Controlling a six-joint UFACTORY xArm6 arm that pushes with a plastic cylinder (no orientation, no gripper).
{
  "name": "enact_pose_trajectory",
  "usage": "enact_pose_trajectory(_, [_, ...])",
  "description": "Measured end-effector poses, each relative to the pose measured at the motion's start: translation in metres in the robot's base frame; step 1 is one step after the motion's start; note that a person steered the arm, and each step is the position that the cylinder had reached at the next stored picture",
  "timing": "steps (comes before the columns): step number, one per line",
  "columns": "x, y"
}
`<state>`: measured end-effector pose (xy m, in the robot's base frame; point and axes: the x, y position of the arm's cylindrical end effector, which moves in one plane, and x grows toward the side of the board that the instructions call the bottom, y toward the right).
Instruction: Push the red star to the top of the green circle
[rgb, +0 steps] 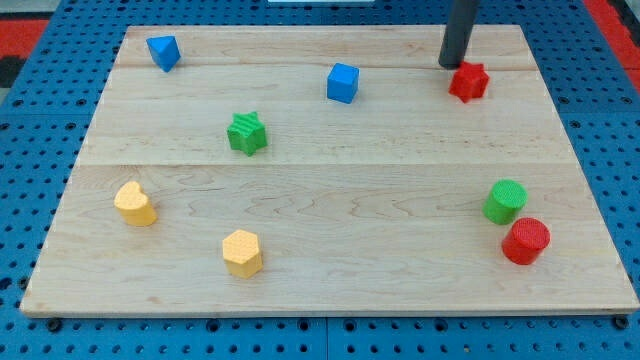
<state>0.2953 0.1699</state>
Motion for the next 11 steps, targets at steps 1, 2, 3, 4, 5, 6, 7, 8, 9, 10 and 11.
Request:
enact_pose_trajectory(1, [0.024,-0.004])
enact_pose_trajectory(2, [-0.026,-0.007])
enact_pose_trajectory(3, [0.043,0.013])
enact_pose_trajectory(4, [0.086,0.000])
enact_pose_trajectory(5, [0.026,-0.038])
enact_pose_trajectory(6, [0.019,0.009])
enact_pose_trajectory(7, [0.051,0.052])
enact_pose_trajectory(8, [0.096,0.012])
enact_pose_trajectory(9, [0.112,0.009])
enact_pose_trajectory(10, [0.083,-0.013])
enact_pose_trajectory(11, [0.083,0.047])
